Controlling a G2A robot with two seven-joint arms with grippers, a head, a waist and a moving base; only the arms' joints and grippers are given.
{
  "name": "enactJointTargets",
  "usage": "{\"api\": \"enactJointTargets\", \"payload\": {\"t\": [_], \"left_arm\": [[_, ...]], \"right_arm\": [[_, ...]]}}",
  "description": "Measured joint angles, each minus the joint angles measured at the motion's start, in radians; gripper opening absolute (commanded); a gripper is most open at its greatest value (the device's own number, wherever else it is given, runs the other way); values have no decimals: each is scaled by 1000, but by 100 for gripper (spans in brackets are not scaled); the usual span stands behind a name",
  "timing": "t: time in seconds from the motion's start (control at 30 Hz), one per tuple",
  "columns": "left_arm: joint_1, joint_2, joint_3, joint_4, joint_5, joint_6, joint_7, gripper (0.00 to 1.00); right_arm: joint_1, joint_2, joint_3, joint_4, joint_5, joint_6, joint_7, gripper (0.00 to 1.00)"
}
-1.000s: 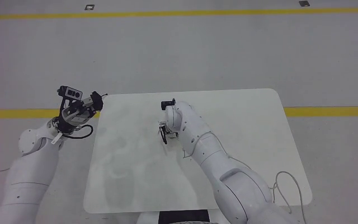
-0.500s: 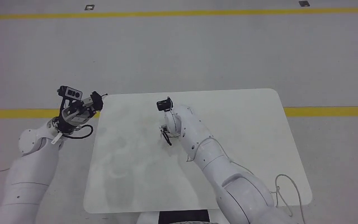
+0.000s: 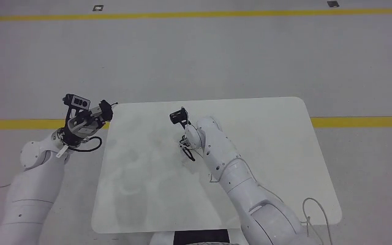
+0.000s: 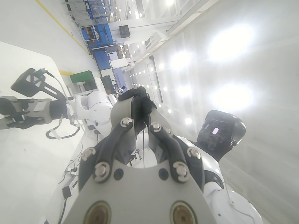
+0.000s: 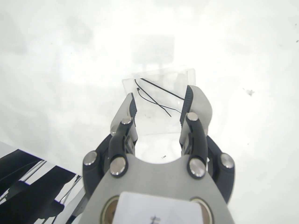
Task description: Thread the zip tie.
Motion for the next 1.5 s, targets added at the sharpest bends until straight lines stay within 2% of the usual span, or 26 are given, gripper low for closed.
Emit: {"api": "enactJointTargets", "payload": {"t": [0.07,0.1,0.13,0.23,0.63,0.7,0.8,0.9,1.03,1.1,1.37,1.5], "left_arm": [[0,0,0,0,0,0,0,0],[0,0,0,0,0,0,0,0],[0,0,0,0,0,0,0,0],[0,0,0,0,0,0,0,0],[0,0,0,0,0,0,0,0],[0,0,0,0,0,0,0,0],[0,0,0,0,0,0,0,0],[0,0,0,0,0,0,0,0],[0,0,0,0,0,0,0,0],[0,0,0,0,0,0,0,0],[0,0,0,0,0,0,0,0],[0,0,0,0,0,0,0,0]], "right_arm": [[-24,6,6,-47,3,-19,15,50],[-41,11,11,-82,8,-35,27,60],[-55,14,15,-110,11,-48,36,100],[-91,23,25,-191,17,-72,66,100],[-97,25,20,-202,12,-80,46,100],[-107,34,5,-239,-24,-141,3,100],[-115,54,-15,-283,-44,-242,-6,100],[-113,78,-44,-306,-39,-310,-13,100],[-94,105,-142,-289,-11,-306,-24,100],[-81,112,-172,-275,7,-306,-11,100],[-85,113,-170,-274,3,-306,-22,100],[-62,124,-187,-239,-14,-306,-57,100]]}}
